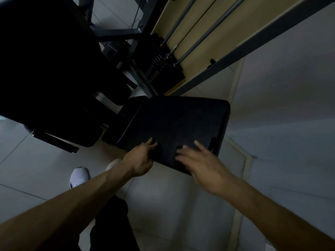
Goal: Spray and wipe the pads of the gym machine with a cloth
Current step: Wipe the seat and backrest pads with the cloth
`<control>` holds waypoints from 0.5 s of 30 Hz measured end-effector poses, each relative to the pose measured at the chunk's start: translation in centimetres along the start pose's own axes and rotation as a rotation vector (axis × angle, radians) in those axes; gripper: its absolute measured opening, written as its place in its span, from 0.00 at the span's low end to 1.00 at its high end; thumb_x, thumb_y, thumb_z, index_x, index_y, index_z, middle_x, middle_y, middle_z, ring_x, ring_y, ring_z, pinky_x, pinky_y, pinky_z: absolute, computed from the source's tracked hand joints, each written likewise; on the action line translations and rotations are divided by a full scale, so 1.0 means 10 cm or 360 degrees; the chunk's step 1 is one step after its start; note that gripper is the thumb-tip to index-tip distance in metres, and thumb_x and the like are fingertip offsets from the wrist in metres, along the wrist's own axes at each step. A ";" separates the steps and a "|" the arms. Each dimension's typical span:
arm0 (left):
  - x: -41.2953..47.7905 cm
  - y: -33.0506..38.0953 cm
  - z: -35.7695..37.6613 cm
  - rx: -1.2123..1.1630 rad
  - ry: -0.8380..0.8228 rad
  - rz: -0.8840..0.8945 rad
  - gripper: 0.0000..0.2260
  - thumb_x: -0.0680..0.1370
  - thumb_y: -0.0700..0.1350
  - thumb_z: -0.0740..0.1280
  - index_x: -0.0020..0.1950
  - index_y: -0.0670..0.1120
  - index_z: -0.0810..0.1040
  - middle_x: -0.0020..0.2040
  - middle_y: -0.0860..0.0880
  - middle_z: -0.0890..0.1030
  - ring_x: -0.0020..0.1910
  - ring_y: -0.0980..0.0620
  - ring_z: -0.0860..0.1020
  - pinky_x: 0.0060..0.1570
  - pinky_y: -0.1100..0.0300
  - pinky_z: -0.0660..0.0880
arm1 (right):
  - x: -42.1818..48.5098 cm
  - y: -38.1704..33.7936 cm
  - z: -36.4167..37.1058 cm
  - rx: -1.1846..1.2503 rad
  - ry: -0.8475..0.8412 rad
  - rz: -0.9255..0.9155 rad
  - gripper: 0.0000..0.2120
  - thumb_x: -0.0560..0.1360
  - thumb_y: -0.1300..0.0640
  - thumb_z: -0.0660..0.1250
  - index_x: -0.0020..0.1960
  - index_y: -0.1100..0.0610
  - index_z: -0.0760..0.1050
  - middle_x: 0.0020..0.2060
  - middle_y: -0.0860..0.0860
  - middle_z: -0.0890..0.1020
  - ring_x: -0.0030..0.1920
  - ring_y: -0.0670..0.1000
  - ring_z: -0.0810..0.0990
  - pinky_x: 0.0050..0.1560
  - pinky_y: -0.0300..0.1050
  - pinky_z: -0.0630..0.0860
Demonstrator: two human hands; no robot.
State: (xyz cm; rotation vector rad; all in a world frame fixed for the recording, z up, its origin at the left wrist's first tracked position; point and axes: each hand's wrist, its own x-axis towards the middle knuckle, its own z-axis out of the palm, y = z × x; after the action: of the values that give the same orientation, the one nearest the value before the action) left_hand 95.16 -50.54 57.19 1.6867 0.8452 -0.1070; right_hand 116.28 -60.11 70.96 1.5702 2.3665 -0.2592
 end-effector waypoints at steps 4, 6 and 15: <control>0.08 0.34 -0.07 -0.0091 0.0022 0.0168 0.32 0.81 0.38 0.62 0.83 0.53 0.57 0.84 0.50 0.50 0.82 0.47 0.53 0.81 0.50 0.54 | -0.27 0.18 -0.13 0.0058 0.0060 -0.0089 0.25 0.73 0.66 0.76 0.68 0.56 0.79 0.69 0.53 0.79 0.73 0.54 0.75 0.75 0.67 0.65; 0.14 0.49 -0.09 -0.0149 0.0014 0.0249 0.31 0.82 0.40 0.63 0.83 0.55 0.58 0.84 0.50 0.49 0.83 0.47 0.51 0.81 0.49 0.54 | -0.12 0.53 -0.16 -0.0015 0.0206 0.0259 0.26 0.70 0.70 0.76 0.67 0.58 0.80 0.68 0.56 0.80 0.71 0.58 0.77 0.73 0.71 0.66; 0.21 0.73 0.01 0.0041 -0.0072 0.0265 0.33 0.84 0.53 0.62 0.84 0.55 0.48 0.84 0.48 0.43 0.83 0.44 0.44 0.80 0.51 0.47 | -0.53 0.00 -0.03 0.0095 0.0237 0.0118 0.25 0.73 0.66 0.75 0.69 0.56 0.78 0.69 0.54 0.79 0.75 0.55 0.72 0.75 0.66 0.67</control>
State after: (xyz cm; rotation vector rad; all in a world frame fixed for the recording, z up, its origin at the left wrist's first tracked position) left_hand 100.91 -49.99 62.09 1.7656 0.6694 -0.0424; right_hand 118.19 -64.58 72.97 1.7575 2.4252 -0.2053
